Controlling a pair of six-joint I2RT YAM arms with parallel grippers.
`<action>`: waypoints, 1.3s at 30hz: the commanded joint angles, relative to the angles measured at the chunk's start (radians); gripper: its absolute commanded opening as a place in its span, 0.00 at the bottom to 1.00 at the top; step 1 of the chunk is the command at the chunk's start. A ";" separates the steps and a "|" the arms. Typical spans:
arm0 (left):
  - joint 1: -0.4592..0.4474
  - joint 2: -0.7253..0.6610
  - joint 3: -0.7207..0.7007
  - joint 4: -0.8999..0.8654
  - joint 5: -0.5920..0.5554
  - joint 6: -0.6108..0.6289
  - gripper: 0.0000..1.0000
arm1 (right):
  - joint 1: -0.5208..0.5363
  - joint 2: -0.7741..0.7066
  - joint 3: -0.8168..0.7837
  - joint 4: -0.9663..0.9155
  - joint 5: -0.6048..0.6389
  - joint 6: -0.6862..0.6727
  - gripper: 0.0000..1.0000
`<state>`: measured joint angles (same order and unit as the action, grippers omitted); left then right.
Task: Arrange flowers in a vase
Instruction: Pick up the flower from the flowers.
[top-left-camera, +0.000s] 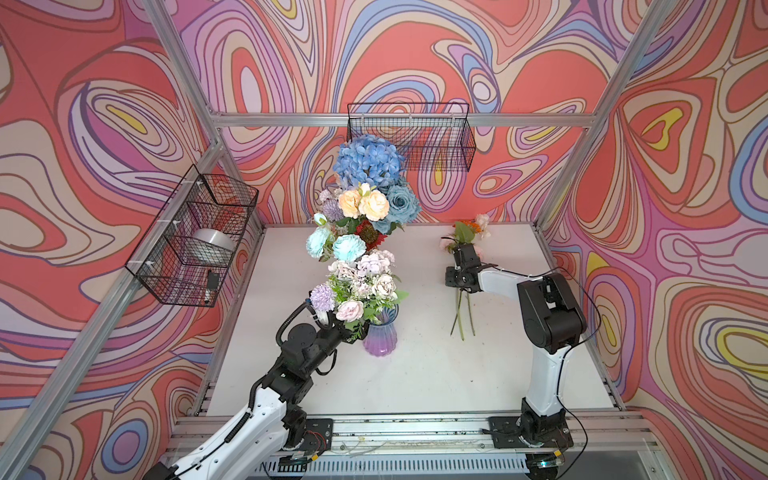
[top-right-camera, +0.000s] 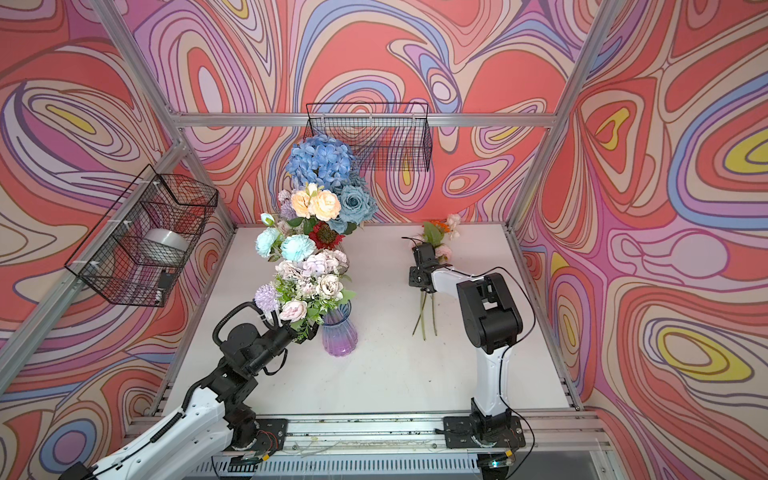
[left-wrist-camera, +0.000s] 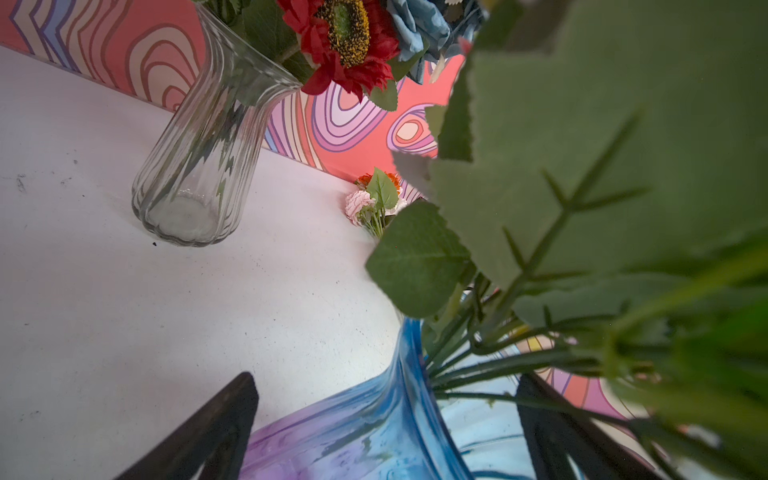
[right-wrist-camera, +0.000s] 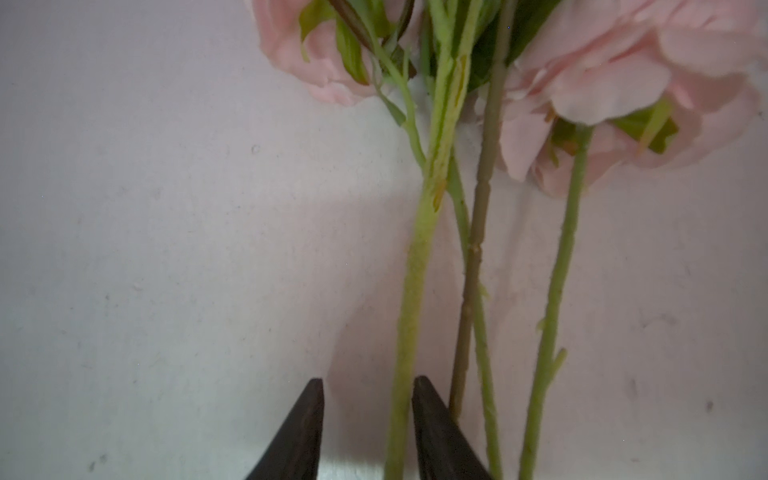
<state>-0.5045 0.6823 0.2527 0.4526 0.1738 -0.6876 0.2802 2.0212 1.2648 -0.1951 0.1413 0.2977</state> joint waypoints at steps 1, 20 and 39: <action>-0.004 -0.009 0.019 0.002 -0.018 0.006 1.00 | -0.007 0.027 0.022 -0.034 0.024 0.011 0.36; -0.004 -0.019 0.028 0.003 -0.019 0.010 1.00 | -0.025 -0.102 -0.030 -0.027 -0.055 0.052 0.00; -0.005 -0.009 0.025 0.054 -0.039 0.018 1.00 | -0.041 -0.584 -0.227 0.250 -0.208 0.124 0.00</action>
<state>-0.5045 0.6758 0.2527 0.4553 0.1566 -0.6834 0.2432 1.5024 1.0843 -0.0559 -0.0368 0.4011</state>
